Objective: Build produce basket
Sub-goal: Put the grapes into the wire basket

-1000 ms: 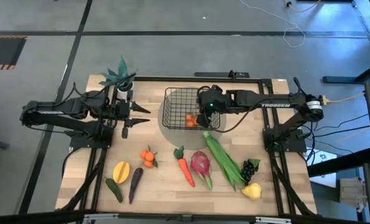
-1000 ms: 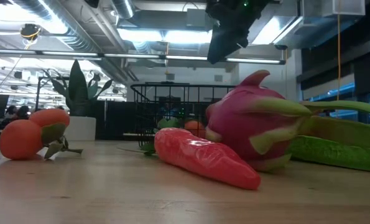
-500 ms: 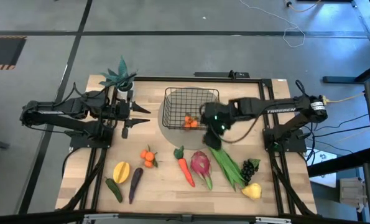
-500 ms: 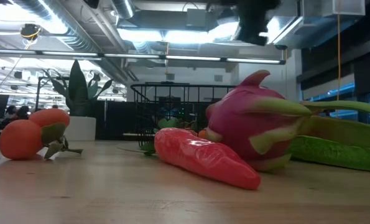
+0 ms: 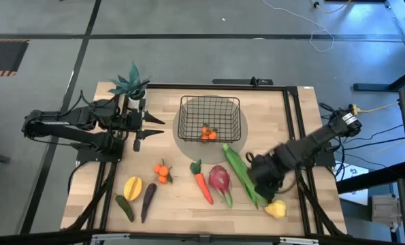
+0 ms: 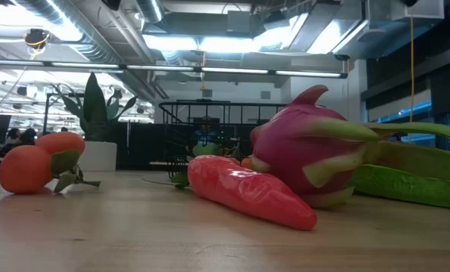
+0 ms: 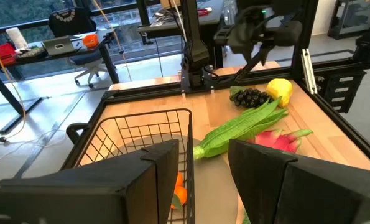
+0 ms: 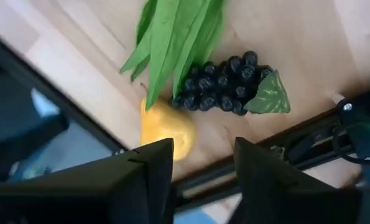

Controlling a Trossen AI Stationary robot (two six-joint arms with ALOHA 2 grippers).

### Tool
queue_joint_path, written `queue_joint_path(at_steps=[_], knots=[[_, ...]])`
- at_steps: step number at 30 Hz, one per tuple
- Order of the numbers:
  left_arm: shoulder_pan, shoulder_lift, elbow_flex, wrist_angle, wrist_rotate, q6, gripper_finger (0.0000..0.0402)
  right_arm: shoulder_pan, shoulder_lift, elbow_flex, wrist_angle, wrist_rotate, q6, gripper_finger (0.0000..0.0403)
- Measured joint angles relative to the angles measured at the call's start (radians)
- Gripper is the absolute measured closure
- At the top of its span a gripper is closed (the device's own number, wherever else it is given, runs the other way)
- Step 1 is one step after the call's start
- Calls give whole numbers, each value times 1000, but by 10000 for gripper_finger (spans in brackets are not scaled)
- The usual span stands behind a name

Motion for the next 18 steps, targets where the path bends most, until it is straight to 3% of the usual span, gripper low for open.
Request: queue_joint_path(at_steps=[4, 6, 14, 18], knots=[[0, 0, 0, 0, 0, 0, 271, 112, 0, -1, -1, 196, 243, 244], [0, 0, 0, 1, 0, 0, 271, 138, 0, -13, -7, 232, 340, 244], [0, 0, 0, 5, 0, -35, 271, 184, 0, -108, 8, 83, 430, 244], [0, 0, 0, 5, 0, -58, 271, 201, 1, -137, 52, 66, 430, 244]])
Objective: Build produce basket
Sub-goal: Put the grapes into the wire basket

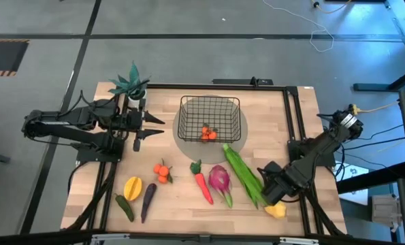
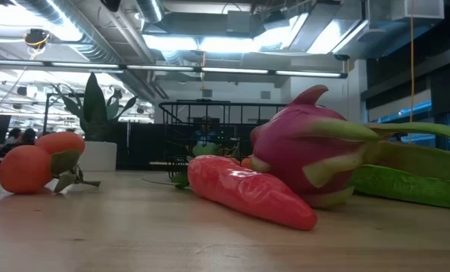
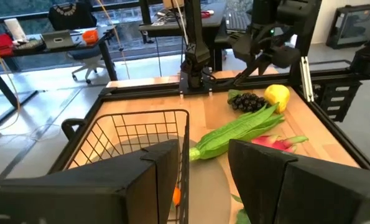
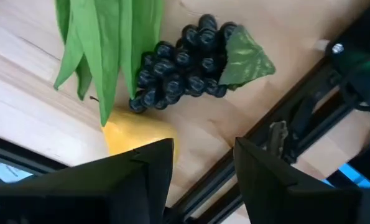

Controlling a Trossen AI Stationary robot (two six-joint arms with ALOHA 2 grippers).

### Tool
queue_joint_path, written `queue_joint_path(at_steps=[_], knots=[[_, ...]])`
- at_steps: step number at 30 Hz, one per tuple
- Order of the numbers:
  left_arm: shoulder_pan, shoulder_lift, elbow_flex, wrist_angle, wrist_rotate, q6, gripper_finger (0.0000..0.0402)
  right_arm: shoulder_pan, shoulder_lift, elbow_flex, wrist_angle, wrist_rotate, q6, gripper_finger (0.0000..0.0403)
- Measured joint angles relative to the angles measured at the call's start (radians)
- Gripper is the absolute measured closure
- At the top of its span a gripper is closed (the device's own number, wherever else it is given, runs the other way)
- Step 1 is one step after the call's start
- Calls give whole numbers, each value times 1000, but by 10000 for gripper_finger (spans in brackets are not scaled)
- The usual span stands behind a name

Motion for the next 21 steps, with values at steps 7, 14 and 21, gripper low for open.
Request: queue_joint_path(at_steps=[7, 14, 21], knots=[[0, 0, 0, 0, 0, 0, 271, 23, 0, 4, 56, -1, -1, 244], [0, 0, 0, 7, 0, -45, 271, 23, 0, 5, 27, 75, -40, 244], [0, 0, 0, 21, 0, -54, 271, 39, 0, -2, 44, 51, -133, 244]])
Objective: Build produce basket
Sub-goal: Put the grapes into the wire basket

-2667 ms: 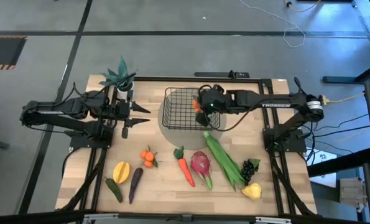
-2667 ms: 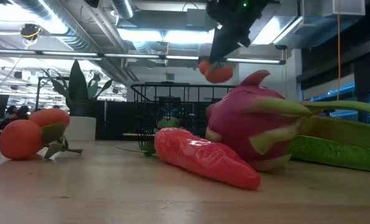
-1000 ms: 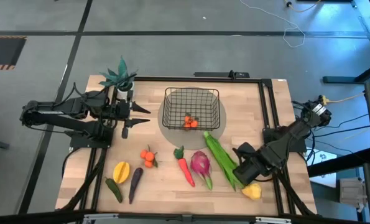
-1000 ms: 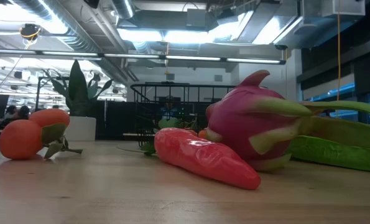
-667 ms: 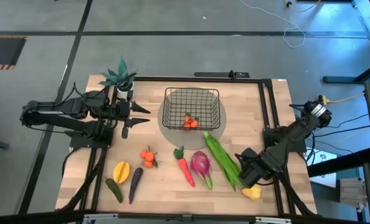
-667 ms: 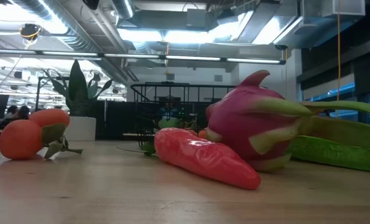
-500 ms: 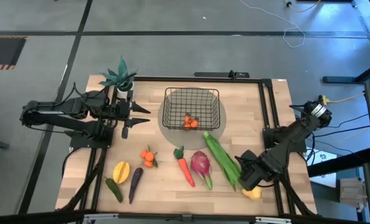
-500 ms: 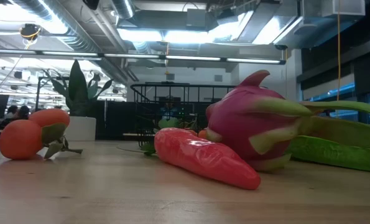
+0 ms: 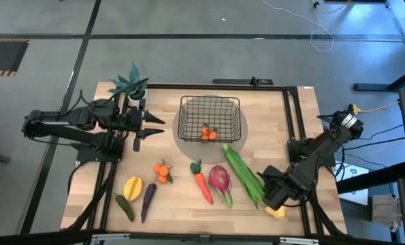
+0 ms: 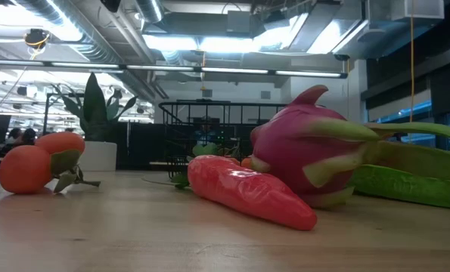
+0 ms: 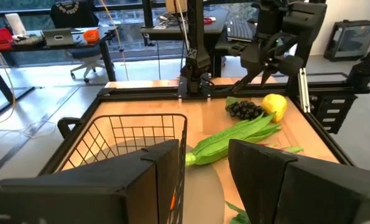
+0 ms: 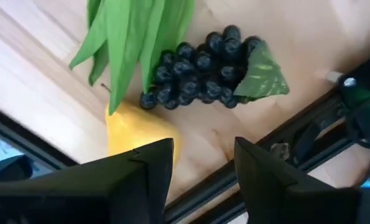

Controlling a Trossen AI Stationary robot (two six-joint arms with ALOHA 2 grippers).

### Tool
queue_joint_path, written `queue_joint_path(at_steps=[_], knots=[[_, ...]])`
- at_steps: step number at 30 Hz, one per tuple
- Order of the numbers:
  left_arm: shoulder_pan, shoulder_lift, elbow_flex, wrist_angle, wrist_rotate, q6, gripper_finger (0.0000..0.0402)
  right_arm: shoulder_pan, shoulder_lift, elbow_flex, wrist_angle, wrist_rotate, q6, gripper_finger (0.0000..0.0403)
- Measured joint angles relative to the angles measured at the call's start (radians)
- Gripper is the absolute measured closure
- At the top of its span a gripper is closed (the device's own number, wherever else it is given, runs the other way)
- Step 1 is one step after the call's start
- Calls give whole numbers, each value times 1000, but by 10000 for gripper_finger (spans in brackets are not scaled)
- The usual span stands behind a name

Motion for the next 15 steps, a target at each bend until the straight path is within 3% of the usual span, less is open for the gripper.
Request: queue_joint_path(at_steps=[8, 15], knots=[[0, 0, 0, 5, -7, 6, 271, 24, 0, -159, 295, 5, 33, 244], [0, 10, 1, 29, -7, 8, 271, 10, 0, -249, 276, 6, 186, 244]])
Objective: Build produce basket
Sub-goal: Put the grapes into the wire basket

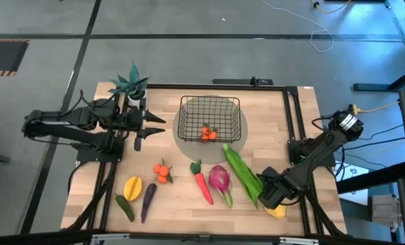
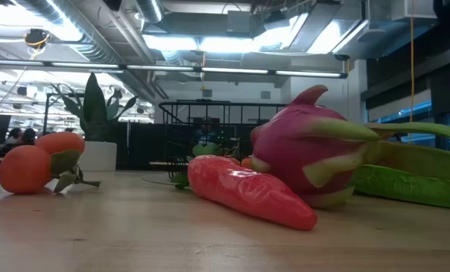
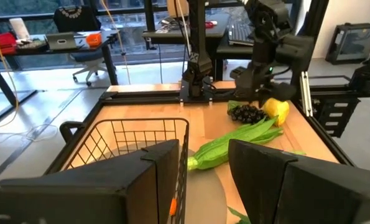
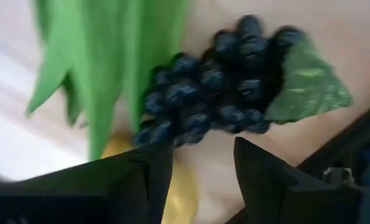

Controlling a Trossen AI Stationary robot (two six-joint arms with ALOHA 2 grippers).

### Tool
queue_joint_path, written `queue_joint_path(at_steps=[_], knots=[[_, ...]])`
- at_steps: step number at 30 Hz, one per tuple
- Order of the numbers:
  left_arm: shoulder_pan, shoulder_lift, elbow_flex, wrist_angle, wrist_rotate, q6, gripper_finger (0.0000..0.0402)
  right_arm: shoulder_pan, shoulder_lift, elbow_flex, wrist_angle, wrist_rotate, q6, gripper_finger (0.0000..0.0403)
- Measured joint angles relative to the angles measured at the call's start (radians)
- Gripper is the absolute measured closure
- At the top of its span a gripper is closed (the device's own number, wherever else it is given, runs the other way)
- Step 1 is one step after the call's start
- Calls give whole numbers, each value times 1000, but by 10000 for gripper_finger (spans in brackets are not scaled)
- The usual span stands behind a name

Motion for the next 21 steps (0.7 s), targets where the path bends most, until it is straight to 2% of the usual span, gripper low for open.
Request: queue_joint_path(at_steps=[8, 16, 21], knots=[[0, 10, 0, -2, 0, 0, 271, -21, -1, -68, 74, 51, 107, 244], [0, 30, 0, 1, 0, 1, 271, -54, -3, -157, 159, 42, 218, 244], [0, 50, 0, 1, 0, 1, 271, -68, -6, -221, 241, -4, 239, 244]])
